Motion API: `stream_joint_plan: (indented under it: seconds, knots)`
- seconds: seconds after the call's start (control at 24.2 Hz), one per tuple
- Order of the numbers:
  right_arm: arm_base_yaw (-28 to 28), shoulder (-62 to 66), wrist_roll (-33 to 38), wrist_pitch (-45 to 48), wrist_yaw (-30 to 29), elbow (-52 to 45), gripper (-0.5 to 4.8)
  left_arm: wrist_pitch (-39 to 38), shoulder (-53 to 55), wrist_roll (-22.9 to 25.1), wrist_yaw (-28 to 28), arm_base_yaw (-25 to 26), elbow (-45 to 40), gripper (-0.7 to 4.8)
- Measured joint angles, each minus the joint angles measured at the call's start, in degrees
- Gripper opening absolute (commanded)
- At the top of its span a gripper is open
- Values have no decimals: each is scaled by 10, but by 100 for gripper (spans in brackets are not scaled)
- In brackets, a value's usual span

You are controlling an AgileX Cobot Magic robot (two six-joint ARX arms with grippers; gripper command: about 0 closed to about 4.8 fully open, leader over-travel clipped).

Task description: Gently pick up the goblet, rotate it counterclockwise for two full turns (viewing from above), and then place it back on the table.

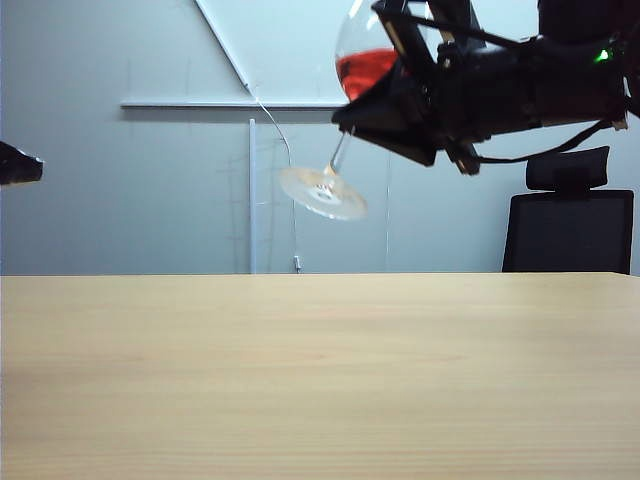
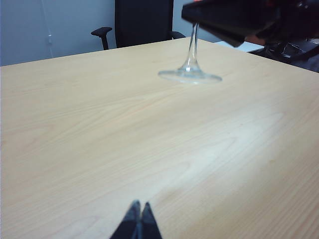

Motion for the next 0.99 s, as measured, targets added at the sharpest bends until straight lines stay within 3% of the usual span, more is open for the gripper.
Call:
stream_joint_plan:
  seconds: [0.37,0.5,0.83,0.99]
  knots:
    - [0,0,9,-91,96,0,-5,0,0,0,0,0,0,-5]
    - [0,0,-7,-172,116,15,-5,0,0,0,0,0,0,-5]
    - [2,0,-117,-372,135,125,-5,0,0,0,0,0,0,-5]
    - [3,0,-167,-419,89,134,-5,0,0,0,0,0,0,-5]
